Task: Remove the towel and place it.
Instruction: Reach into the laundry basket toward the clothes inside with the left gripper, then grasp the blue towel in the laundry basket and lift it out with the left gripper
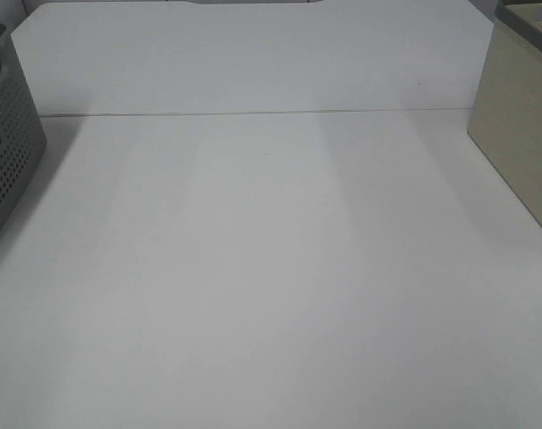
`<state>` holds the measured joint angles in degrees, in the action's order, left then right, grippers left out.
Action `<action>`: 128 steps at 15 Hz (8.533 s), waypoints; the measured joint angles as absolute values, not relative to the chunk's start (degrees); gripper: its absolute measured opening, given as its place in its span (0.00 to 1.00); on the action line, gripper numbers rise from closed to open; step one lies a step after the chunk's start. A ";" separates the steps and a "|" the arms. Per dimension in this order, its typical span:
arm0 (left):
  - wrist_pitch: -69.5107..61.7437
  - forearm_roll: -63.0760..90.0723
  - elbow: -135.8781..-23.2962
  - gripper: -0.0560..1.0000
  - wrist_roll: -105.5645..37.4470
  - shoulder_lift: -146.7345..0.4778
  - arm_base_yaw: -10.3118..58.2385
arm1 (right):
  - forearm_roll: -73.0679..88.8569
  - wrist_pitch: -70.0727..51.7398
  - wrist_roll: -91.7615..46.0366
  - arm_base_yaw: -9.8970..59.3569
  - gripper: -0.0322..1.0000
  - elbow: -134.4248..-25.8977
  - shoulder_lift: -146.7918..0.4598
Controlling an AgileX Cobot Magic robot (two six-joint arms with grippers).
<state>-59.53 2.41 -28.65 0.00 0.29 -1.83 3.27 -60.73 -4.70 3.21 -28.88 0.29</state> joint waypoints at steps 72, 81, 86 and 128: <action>-57.58 -7.91 -82.96 0.99 -59.93 -78.21 -12.95 | 3.27 -60.79 -4.70 3.21 0.76 -28.88 0.29; -40.22 -12.09 -82.96 0.98 -61.54 -105.37 -17.07 | 3.27 -60.85 -4.70 3.21 0.76 -28.88 0.29; -37.53 -16.39 -82.96 0.98 -61.59 -111.27 -16.79 | 3.27 -60.85 -4.70 3.21 0.76 -28.88 0.29; -25.67 -13.69 -82.96 0.06 -46.75 -68.98 -8.42 | 3.27 -60.85 -3.84 3.21 0.76 -28.82 0.29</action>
